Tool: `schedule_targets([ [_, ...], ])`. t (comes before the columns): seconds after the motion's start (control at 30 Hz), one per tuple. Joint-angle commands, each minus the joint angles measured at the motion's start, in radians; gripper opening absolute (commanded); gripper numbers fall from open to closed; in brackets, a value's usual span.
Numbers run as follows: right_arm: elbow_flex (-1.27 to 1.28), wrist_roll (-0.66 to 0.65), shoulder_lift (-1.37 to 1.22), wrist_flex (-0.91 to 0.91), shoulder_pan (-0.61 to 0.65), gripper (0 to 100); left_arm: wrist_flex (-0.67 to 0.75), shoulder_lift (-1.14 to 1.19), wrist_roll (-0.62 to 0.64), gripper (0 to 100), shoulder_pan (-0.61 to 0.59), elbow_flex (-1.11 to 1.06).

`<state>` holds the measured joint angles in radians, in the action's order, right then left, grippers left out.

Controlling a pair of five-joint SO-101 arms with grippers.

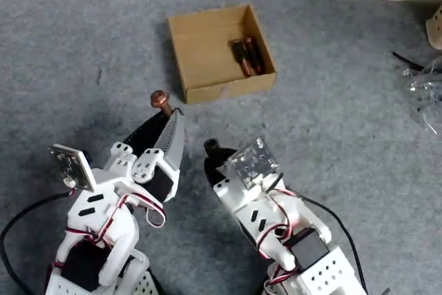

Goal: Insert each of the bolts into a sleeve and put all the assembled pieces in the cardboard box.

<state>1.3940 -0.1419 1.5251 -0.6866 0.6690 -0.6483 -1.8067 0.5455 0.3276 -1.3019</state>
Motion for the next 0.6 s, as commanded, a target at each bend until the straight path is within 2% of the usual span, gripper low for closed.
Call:
schedule_targets([
  [0.0,-0.013,-0.028,0.013,0.039,0.015,0.4,0.028,-0.016,0.029,0,0.019,0.041],
  [0.2,-0.013,-0.026,0.013,0.039,0.016,0.4,0.025,-0.015,0.029,0,0.119,-0.002],
  [0.57,-0.013,-0.028,0.013,0.039,0.016,0.4,0.029,-0.015,0.029,0,0.133,-0.061],
])
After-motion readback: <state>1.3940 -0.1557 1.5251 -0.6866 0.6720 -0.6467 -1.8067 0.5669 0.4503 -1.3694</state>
